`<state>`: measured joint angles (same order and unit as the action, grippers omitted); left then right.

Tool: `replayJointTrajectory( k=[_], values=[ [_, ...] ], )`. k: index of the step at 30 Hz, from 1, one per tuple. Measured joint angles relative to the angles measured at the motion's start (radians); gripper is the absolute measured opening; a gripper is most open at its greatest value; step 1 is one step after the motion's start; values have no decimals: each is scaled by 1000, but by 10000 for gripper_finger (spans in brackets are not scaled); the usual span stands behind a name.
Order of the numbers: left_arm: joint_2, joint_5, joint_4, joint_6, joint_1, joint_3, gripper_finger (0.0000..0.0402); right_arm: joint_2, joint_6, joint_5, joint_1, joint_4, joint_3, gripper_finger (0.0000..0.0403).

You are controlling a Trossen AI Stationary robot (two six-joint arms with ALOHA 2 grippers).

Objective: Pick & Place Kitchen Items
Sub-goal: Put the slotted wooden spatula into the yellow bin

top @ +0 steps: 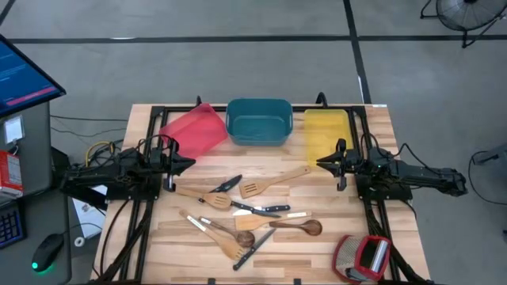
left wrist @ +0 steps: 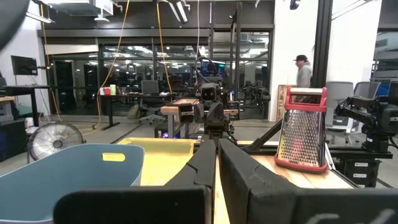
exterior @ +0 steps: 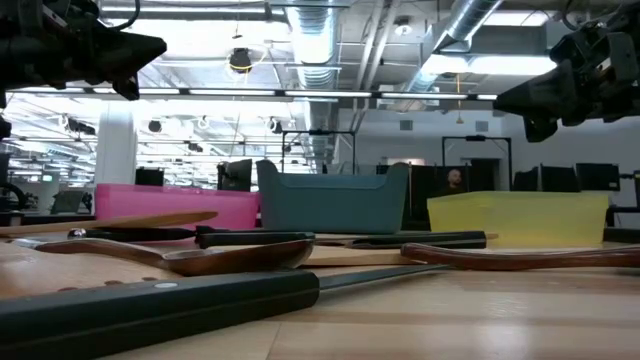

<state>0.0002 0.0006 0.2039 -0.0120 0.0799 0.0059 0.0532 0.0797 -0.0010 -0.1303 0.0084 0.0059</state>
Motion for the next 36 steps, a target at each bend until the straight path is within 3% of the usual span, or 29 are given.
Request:
replayJointTrajectory(
  k=[26, 36],
  values=[
    [0, 0, 0, 0, 0, 0, 3, 0, 0, 0, -3, 0, 0, 68],
    [0, 0, 0, 0, 0, 0, 3, 0, 364, 0, 11, 2, 0, 68]
  ],
)
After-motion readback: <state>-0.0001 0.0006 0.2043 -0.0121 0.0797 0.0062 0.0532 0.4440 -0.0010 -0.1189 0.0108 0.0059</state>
